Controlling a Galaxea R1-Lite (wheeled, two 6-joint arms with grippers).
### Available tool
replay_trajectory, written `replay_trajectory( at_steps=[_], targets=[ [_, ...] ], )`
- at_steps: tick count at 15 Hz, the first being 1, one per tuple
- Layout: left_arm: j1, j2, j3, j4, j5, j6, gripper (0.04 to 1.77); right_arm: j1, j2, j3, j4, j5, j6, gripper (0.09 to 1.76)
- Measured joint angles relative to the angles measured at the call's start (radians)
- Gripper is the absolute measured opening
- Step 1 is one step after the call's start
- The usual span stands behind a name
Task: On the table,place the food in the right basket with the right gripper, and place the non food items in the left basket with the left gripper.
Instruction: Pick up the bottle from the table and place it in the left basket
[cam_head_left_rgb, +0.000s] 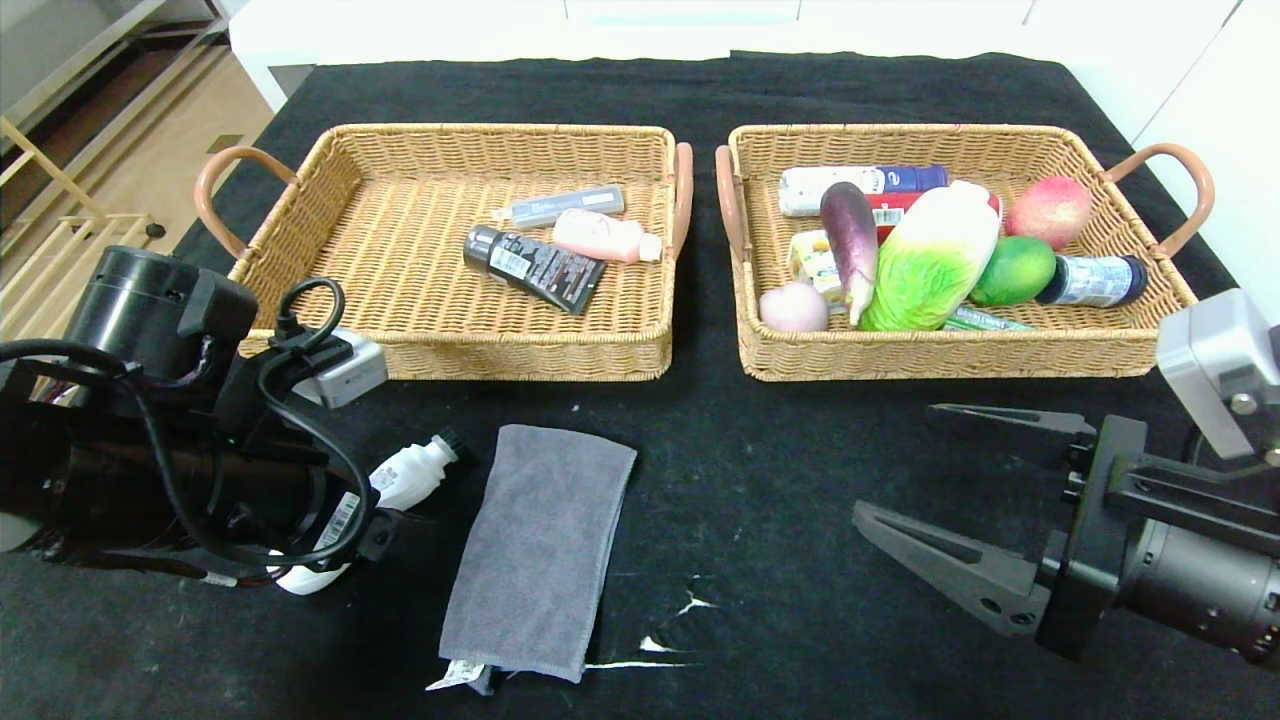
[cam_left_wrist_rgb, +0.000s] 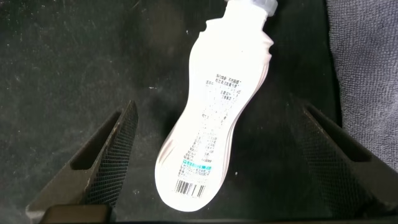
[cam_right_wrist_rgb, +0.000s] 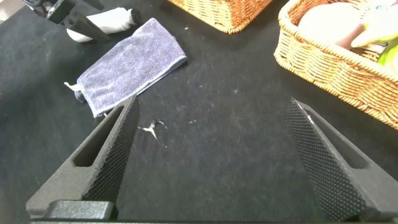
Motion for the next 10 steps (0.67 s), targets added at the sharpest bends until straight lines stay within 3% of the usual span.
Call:
replay_trajectory(
  at_steps=[10],
  targets=[
    [0.001,0.017,0.000,-0.001,0.001,0.000,1.72,-0.006,0.003,0.000,0.000,0.000,-0.002,1.71]
  ],
)
